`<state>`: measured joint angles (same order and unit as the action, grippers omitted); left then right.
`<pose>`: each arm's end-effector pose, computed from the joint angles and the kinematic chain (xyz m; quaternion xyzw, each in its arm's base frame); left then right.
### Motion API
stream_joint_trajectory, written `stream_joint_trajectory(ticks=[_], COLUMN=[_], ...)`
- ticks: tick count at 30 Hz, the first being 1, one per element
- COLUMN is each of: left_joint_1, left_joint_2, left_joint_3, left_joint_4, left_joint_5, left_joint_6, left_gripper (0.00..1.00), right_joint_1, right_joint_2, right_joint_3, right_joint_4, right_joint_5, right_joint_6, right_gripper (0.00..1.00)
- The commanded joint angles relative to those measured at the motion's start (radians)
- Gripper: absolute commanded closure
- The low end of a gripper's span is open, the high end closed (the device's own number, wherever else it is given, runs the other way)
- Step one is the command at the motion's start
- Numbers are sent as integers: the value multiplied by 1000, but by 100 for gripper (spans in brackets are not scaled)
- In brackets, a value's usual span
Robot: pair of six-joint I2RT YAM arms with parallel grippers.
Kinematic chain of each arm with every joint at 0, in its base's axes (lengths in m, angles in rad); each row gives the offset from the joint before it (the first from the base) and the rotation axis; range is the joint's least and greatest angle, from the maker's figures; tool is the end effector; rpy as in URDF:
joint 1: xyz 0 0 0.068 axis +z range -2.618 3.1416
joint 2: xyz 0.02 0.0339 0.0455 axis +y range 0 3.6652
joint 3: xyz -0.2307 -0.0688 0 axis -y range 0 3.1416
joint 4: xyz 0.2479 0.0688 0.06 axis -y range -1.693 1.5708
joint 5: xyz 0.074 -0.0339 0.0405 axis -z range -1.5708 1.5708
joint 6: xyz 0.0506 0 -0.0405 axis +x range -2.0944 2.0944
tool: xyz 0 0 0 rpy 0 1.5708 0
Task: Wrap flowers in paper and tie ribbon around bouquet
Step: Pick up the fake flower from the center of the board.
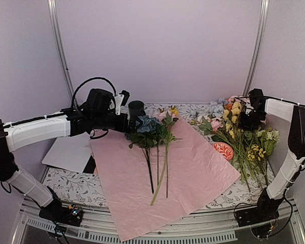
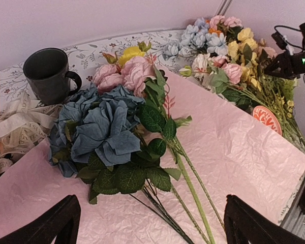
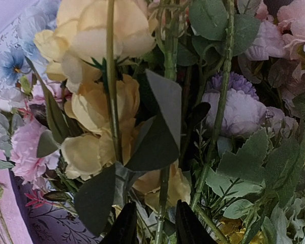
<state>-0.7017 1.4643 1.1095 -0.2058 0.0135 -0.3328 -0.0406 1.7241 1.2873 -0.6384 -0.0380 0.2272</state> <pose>0.2702 -0.2292 0.2468 0.1637 0.8597 -0.2444 0.4177 0.3643 -0.0129 0.1814 0.1248 0.9612 0.0412 0.2424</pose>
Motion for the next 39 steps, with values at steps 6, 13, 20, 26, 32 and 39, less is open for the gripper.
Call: stream_joint_trajectory(ticks=[6, 13, 20, 26, 32, 39], left_joint_1=[11, 11, 12, 11, 11, 10], left_joint_2=[-17, -15, -14, -2, 1, -29], left_joint_3=[-5, 0, 1, 20, 29, 9], left_joint_4=[-16, -24, -22, -24, -20, 5], left_joint_5=[-13, -14, -14, -4, 0, -2], left_joint_6=[5, 12, 8, 8, 9, 16], left_gripper=[1, 1, 1, 1, 1, 1], right_joint_1=[-14, -22, -31, -37, -38, -23], right_joint_2=[90, 109, 38, -84, -257, -490], right_joint_3=[55, 40, 45, 57, 78, 33], right_joint_4=[26, 27, 17, 3, 37, 254], right_joint_5=[8, 5, 46, 148, 289, -86], right_joint_6=[-26, -38, -42, -41, -22, -40], right_gripper=[76, 90, 100, 100, 100, 100])
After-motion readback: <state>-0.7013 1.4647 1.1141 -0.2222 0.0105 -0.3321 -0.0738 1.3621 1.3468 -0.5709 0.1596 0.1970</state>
